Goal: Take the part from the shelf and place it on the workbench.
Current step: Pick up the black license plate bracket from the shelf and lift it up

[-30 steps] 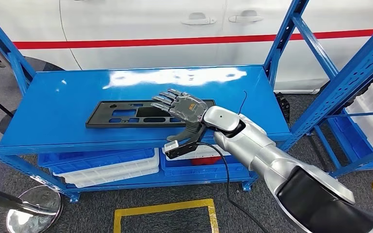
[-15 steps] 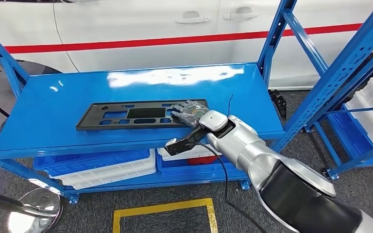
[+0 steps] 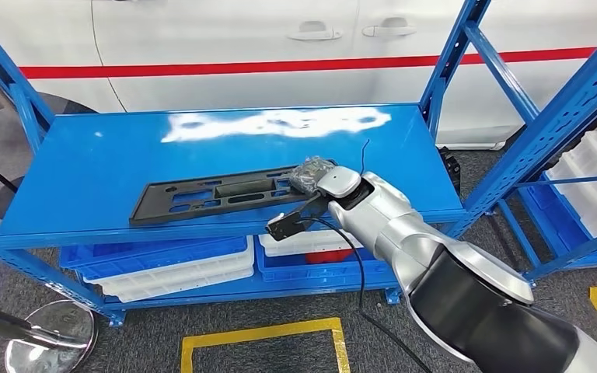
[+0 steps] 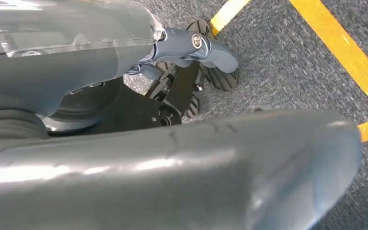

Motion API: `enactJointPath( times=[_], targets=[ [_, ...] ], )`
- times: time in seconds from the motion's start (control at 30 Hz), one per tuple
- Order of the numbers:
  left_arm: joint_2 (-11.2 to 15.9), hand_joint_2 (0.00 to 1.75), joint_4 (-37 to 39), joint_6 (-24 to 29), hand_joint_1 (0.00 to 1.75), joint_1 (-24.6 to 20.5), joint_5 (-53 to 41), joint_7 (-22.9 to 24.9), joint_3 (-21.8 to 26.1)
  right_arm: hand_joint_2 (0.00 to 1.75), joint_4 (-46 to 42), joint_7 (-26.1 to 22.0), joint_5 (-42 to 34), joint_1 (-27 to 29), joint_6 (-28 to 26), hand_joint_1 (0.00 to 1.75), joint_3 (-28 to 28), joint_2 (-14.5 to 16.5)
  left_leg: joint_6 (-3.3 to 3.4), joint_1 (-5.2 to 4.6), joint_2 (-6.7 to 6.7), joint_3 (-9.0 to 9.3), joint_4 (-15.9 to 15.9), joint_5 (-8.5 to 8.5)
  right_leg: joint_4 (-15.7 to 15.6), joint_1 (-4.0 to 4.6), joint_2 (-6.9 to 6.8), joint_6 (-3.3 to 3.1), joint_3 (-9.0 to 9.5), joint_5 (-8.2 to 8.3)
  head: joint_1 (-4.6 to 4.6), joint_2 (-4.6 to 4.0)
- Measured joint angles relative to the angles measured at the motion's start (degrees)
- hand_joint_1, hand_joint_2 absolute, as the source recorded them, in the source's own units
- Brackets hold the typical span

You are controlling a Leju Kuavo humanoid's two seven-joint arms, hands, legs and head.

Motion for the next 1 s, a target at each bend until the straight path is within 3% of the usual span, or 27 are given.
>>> enactJointPath(
  times=[0.07, 0.1, 0.13, 0.17, 0.23, 0.3, 0.4, 0.47, 0.57, 0.6, 0.63, 0.67, 0.7, 0.77, 0.8, 0.93, 1.0],
  targets=[
    [0.0, 0.0, 0.0, -0.1, 0.0, 0.0, 0.0, -0.1, 0.0, 1.75, 0.1, -1.5, -2.0, -0.1, -0.7, 1.75, -0.2, -0.1, 0.09, -0.13, 0.03, -0.08, 0.0, 0.04, 7.7, 0.06, -0.08, 0.2, -3.27, -3.57, 0.0, 0.0],
    [0.0, 0.0, 0.0, -0.2, 0.0, 0.1, 0.0, -0.2, 0.0, 1.75, 0.2, -2.5, -3.5, -0.1, -1.3, 1.75, -0.5, -0.3, 0.1, -0.21, 0.02, -0.08, 0.0, 0.04, 9.9, 0.1, -0.08, 0.16, -4.17, -4.07, 0.0, 0.0],
    [0.0, 0.0, 0.0, -0.3, 0.0, 0.1, 0.0, -0.3, 0.0, 1.75, 0.2, -3.9, -5.4, -0.2, -2.0, 1.75, -1.1, -0.4, 0.11, -0.29, 0.0, -0.06, 0.0, 0.04, 9.8, 0.15, -0.08, -0.01, -4.04, -3.42, 0.0, 0.0],
    [0.0, 0.0, 0.0, -0.4, 0.0, 0.2, 0.0, -0.4, 0.0, 1.75, 0.2, -5.3, -7.4, -0.3, -2.6, 1.75, -1.8, -0.5, 0.1, -0.37, -0.03, -0.01, 0.0, 0.03, 7.6, 0.22, -0.07, -0.29, -2.9, -1.88, 0.0, 0.0],
    [-0.1, 0.0, 0.0, -0.7, 0.0, 0.2, 0.0, -0.7, 0.0, 1.75, -0.2, -9.0, -12.3, -0.6, -3.3, 1.75, -4.2, -0.7, 0.01, -0.56, -0.09, 0.05, 0.1, -0.01, -0.5, 0.6, -0.07, -1.18, 1.1, 1.73, 0.0, 0.0],
    [-0.2, 0.0, 0.0, -1.2, 0.0, 0.2, 0.0, -1.1, 0.0, 1.75, -1.0, -14.0, -19.3, -0.6, -2.4, 1.75, -7.5, -0.9, -0.33, -0.65, -0.09, -0.16, 0.1, 0.03, -5.5, 1.08, -0.14, -1.78, 3.34, 3.27, -0.01, 0.0],
    [-0.2, 0.0, 0.0, -2.4, 0.0, 0.4, 0.0, -1.9, 0.1, 1.75, -5.1, -23.0, -34.4, 0.2, 1.7, 1.75, -14.7, -1.5, -1.17, -0.58, -0.07, -0.51, 0.1, 0.06, -6.5, 1.07, -0.26, -2.24, 3.3, 3.53, -0.01, 0.0],
    [-0.2, 0.0, 0.0, -2.7, 0.0, 0.5, 0.0, -2.3, 0.1, 1.75, -10.9, -25.4, -43.9, 0.8, 4.9, 1.75, -19.9, -2.3, -1.76, -0.59, -0.05, -1.45, 2.1, -1.48, -7.0, 0.66, -0.44, -2.71, 3.51, 3.82, -0.01, 0.0],
    [-0.2, 1.31, 0.0, -2.6, 0.0, 0.9, 0.0, -2.6, 0.2, 1.75, -19.4, -25.3, -53.3, 1.8, 8.1, 1.75, -25.5, -3.6, -2.42, -0.35, 0.0, -5.99, 12.4, -6.39, -7.1, 0.61, -0.76, -3.13, 3.71, 3.78, -0.02, 0.0],
    [-0.2, 1.75, 0.0, -2.4, 0.0, 1.0, 0.0, -2.8, 0.2, 1.75, -22.2, -25.3, -56.9, 2.8, 9.1, 1.75, -26.8, -4.1, -2.55, -0.29, 0.0, -7.21, 14.9, -7.02, -7.1, 0.62, -0.84, -3.16, 3.74, 3.72, -0.02, 0.0],
    [-0.1, 1.75, 0.0, -2.0, 0.0, 1.2, 0.0, -3.1, 0.3, 1.75, -25.4, -25.3, -61.1, 4.1, 10.2, 1.75, -28.0, -4.6, -2.65, -0.23, 0.01, -7.62, 15.7, -6.66, -7.0, 0.61, -0.86, -3.13, 3.76, 3.64, -0.02, 0.0],
    [-0.1, 1.75, 0.0, -1.7, 0.0, 1.3, 0.0, -3.3, 0.5, 1.75, -29.0, -25.1, -65.8, 5.7, 11.2, 1.75, -29.3, -5.0, -2.71, -0.14, 0.02, -6.88, 14.0, -5.2, -6.8, 0.56, -0.82, -3.05, 3.77, 3.49, -0.02, 0.0],
    [0.0, 1.75, 0.0, -1.3, 0.0, 1.3, 0.0, -3.7, 0.7, 1.75, -33.2, -24.7, -70.6, 7.3, 12.2, 1.75, -30.5, -5.5, -2.74, -0.02, 0.03, -5.22, 10.4, -3.1, -6.5, 0.49, -0.74, -2.88, 3.78, 3.24, -0.02, 0.0],
    [0.1, 1.75, 0.0, -0.7, 0.0, 1.4, 0.0, -4.4, 1.3, 1.75, -41.1, -24.1, -77.6, 9.9, 13.5, 1.75, -32.4, -6.3, -2.57, -0.03, -0.01, -1.78, 3.5, -0.65, -5.8, 0.57, -0.53, -2.32, 3.56, 2.66, -0.02, 0.0],
    [0.1, 1.75, 0.0, -0.5, 0.0, 1.4, 0.0, -4.9, 1.5, 1.75, -44.8, -24.0, -80.1, 11.2, 13.9, 1.75, -33.1, -6.7, -2.34, -0.07, -0.06, -0.88, 1.7, -0.42, -5.6, 0.66, -0.46, -2.03, 3.45, 2.5, -0.01, 0.0],
    [0.1, 1.75, 0.0, 0.0, 0.0, 1.3, 0.0, -7.3, 2.3, 1.75, -55.9, -24.6, -84.3, 19.3, 13.9, 1.75, -34.1, -7.7, -0.89, -0.14, -0.18, -0.22, 0.6, -0.79, -5.3, 0.67, -0.41, -1.01, 3.48, 1.94, 0.0, 0.0],
    [0.0, 1.75, 0.0, 0.1, 0.0, 1.2, 0.0, -8.9, 2.7, 1.75, -60.0, -25.3, -84.7, 23.1, 13.8, 1.75, -34.1, -8.1, -0.25, 0.0, -0.07, 0.0, 0.2, -0.63, -1.5, 0.53, -0.4, -0.48, 1.84, -0.57, 0.01, 0.0]
  ],
)
